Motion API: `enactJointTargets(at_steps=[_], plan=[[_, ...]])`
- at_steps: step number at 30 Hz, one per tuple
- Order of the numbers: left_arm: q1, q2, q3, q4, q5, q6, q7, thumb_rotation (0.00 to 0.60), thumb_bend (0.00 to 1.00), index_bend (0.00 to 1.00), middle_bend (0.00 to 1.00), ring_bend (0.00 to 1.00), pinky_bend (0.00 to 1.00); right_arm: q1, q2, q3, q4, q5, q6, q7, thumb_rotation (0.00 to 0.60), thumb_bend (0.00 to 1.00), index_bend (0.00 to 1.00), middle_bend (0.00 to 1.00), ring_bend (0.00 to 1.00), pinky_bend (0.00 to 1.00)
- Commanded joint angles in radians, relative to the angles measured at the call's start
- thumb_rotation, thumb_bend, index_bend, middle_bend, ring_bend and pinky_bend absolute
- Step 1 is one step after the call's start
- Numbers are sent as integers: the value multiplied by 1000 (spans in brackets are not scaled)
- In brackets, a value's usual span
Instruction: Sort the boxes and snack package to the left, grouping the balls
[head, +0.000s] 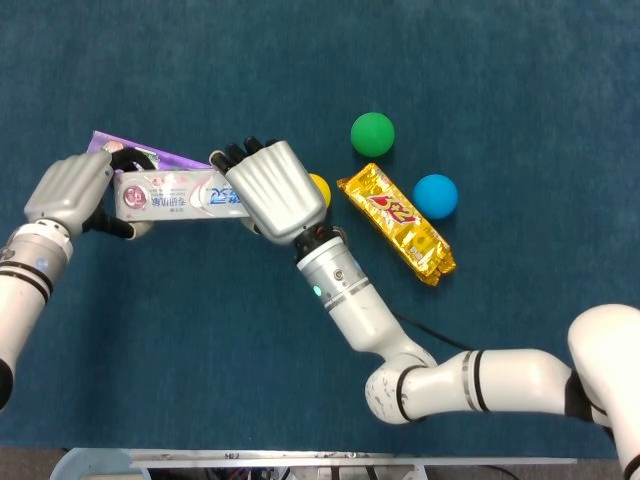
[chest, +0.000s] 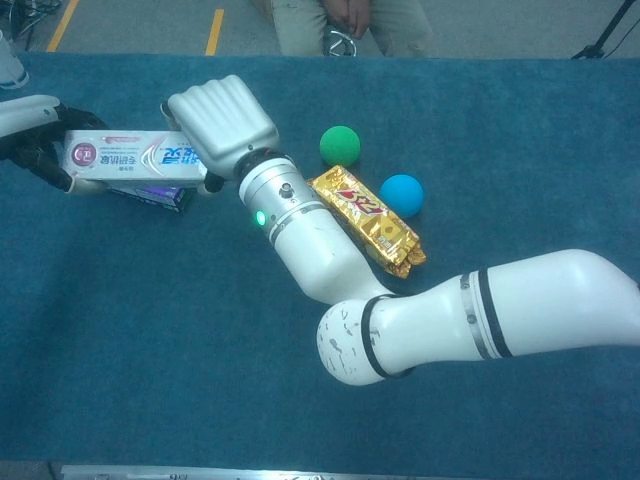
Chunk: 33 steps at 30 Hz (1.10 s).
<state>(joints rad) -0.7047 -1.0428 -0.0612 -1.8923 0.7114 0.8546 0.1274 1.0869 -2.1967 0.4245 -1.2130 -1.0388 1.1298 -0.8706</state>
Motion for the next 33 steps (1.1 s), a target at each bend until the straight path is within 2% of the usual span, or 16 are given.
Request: enactJointTargets(at_steps=[1, 4, 7, 10, 14, 16, 21, 26, 33], plan=[[2, 0, 1, 4, 3, -2, 1, 600, 270, 343, 438, 415, 574, -1, 4, -1, -4, -2, 1, 0, 600, 222, 571, 526, 448, 657], [6, 3, 1, 7, 8, -7, -4, 600, 270, 344, 438, 415, 574, -4, 11, -3, -12, -2, -3, 8, 600, 222, 538, 525, 448, 657], [10, 9, -2, 9, 12, -20, -20, 600, 269, 344, 438, 416, 574, -9, 20, -1, -22, 5, -11, 19, 600, 220, 439, 497, 427, 638], [15, 17, -6, 12, 23, -33, -36, 600, 270, 344, 438, 415, 574, -14, 33, -4, -35, 9, -21, 26, 600, 217, 295, 417, 372, 594], [24, 28, -15, 12, 37, -60, -76, 600, 270, 344, 438, 415, 574, -23, 62, -1, -76, 32, -41, 32, 600, 205, 68, 254, 241, 458], [27, 36, -20, 14, 48, -76, -97, 600, 270, 344, 438, 415, 574, -26, 79, 1, -99, 39, -49, 38, 600, 194, 11, 201, 197, 410], [36, 45, -19, 22, 86, -99, -118, 600, 270, 343, 437, 415, 574, -34, 117, -1, -142, 48, -59, 51, 600, 164, 0, 116, 130, 353], [44, 54, -10, 40, 138, -121, -128, 600, 270, 339, 435, 413, 574, -55, 188, -5, -212, 41, -46, 58, 600, 159, 0, 105, 119, 345], [52, 74, 8, 86, 213, -156, -135, 600, 269, 323, 420, 392, 572, -109, 338, -25, -331, 33, -36, 79, 600, 159, 0, 105, 119, 345]])
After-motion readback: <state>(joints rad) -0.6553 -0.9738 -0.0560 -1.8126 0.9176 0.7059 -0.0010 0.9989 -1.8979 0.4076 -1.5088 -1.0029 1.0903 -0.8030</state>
